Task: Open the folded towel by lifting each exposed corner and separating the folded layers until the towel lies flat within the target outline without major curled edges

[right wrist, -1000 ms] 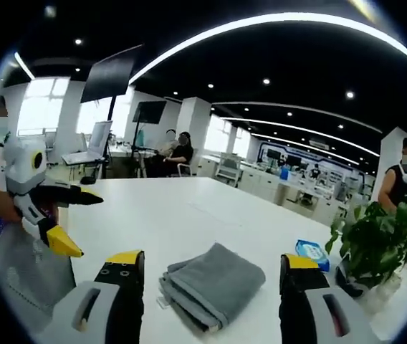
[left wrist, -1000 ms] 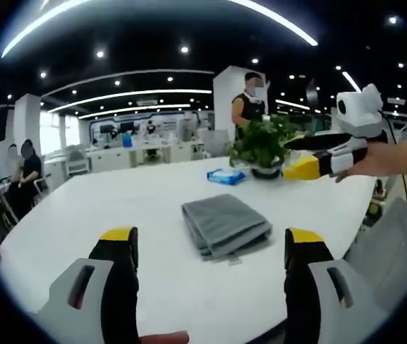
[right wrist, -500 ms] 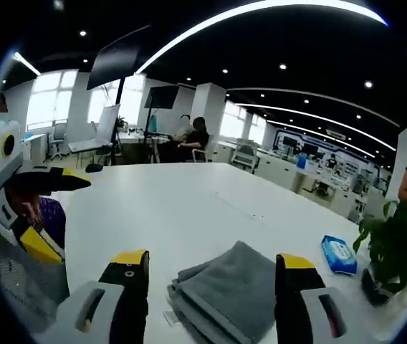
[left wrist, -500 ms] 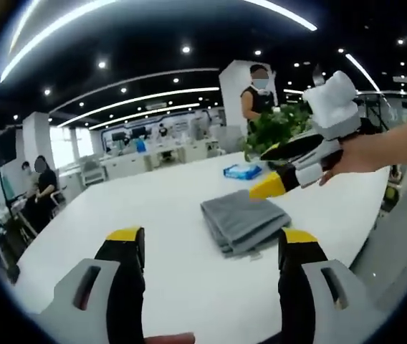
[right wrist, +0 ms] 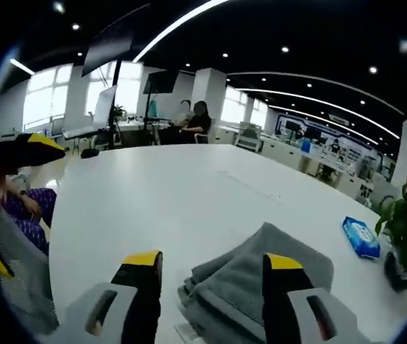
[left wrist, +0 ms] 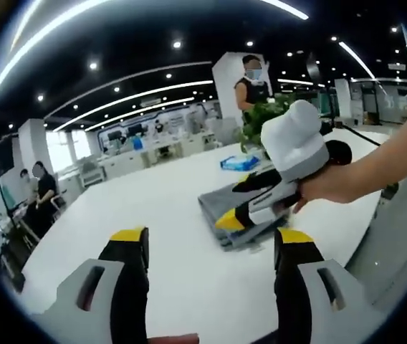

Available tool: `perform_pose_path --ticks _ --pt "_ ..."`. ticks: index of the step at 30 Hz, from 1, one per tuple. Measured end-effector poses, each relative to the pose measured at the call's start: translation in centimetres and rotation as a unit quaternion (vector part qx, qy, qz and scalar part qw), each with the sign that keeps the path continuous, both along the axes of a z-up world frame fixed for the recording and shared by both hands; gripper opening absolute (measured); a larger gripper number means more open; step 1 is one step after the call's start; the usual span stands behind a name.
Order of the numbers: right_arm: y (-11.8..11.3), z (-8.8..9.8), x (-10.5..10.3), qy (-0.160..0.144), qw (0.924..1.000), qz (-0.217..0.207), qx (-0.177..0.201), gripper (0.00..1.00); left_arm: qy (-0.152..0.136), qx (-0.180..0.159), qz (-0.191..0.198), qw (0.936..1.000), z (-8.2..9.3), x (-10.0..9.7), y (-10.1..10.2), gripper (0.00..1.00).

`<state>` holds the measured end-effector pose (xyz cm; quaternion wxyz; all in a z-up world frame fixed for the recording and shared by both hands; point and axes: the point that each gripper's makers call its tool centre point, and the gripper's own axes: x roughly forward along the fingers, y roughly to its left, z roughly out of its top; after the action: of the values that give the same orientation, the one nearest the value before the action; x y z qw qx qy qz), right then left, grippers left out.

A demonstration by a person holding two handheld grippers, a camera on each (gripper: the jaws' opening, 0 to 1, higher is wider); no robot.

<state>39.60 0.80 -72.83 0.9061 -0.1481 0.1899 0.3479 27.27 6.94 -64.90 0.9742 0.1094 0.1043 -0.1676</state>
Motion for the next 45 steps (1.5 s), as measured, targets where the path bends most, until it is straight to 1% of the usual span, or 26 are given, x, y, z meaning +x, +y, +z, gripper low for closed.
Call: perform_pose_path --ticks 2,5,10,14,15,17,18,19,20,22,25,29,31,34,37,41,45 --pt "-0.1 -0.9 0.4 0.013 0.9999 -0.011 0.004 0.52 0.005 -0.001 -0.001 1.0000 -0.2 0.0 -0.1 0.69" --pt "-0.2 -2.0 0.7 0.023 0.9995 -0.023 0.004 0.51 0.006 0.003 -0.007 1.0000 -0.3 0.0 -0.3 0.67" --pt "0.0 -3.3 1.0 0.033 0.9991 -0.027 -0.002 0.40 0.016 0.010 -0.007 0.9998 -0.8 0.1 -0.2 0.65" --pt "0.6 -4.4 0.6 0.051 0.9983 -0.028 -0.003 0.40 0.025 0.016 -0.012 0.9995 -1.3 0.1 -0.4 0.65" --pt "0.7 -4.6 0.6 0.051 0.9983 -0.027 -0.006 0.40 0.028 0.019 -0.014 0.9993 -1.4 0.1 -0.4 0.64" --pt "0.7 -5.0 0.6 0.046 0.9983 -0.028 -0.024 0.38 0.029 0.021 -0.016 0.9992 -1.5 0.0 -0.5 0.64" --pt "0.5 -5.2 0.7 0.043 0.9980 -0.029 -0.035 0.34 0.030 0.023 -0.016 0.9991 -1.6 0.0 -0.5 0.63" --pt "-0.1 -5.6 1.0 0.034 0.9969 -0.030 -0.065 0.29 0.032 0.024 -0.015 0.9991 -1.7 0.0 -0.4 0.63" --pt "0.1 -5.7 1.1 0.032 0.9971 -0.021 -0.066 0.28 0.033 0.024 -0.014 0.9991 -1.7 0.0 -0.4 0.63" --pt "0.1 -5.5 1.1 0.047 0.9972 -0.031 -0.049 0.26 0.035 0.024 -0.011 0.9990 -1.8 0.1 -0.2 0.62" --pt "-0.1 -5.7 1.3 0.057 0.9969 -0.038 -0.038 0.25 0.036 0.026 -0.012 0.9989 -1.8 0.1 -0.3 0.62" --pt "0.2 -5.7 0.9 0.063 0.9965 -0.039 -0.039 0.18 0.041 0.033 -0.015 0.9985 -2.1 0.0 -0.4 0.62" --pt "0.4 -5.7 0.5 0.066 0.9962 -0.040 -0.038 0.17 0.041 0.034 -0.017 0.9984 -2.1 0.0 -0.5 0.61" --pt "1.1 -5.7 0.0 0.082 0.9958 -0.034 -0.024 0.12 0.041 0.038 -0.017 0.9983 -2.2 -0.1 -0.5 0.61" --pt "1.7 -5.8 -0.7 0.087 0.9955 -0.030 -0.020 0.08 0.040 0.040 -0.017 0.9983 -2.2 -0.1 -0.5 0.61" --pt "3.1 -5.8 -1.9 0.101 0.9947 -0.017 0.007 0.04 0.039 0.043 -0.014 0.9982 -2.2 -0.1 -0.3 0.61" --pt "3.7 -5.8 -2.4 0.099 0.9951 -0.003 0.002 0.04 0.036 0.043 -0.012 0.9983 -2.1 -0.1 -0.2 0.61"
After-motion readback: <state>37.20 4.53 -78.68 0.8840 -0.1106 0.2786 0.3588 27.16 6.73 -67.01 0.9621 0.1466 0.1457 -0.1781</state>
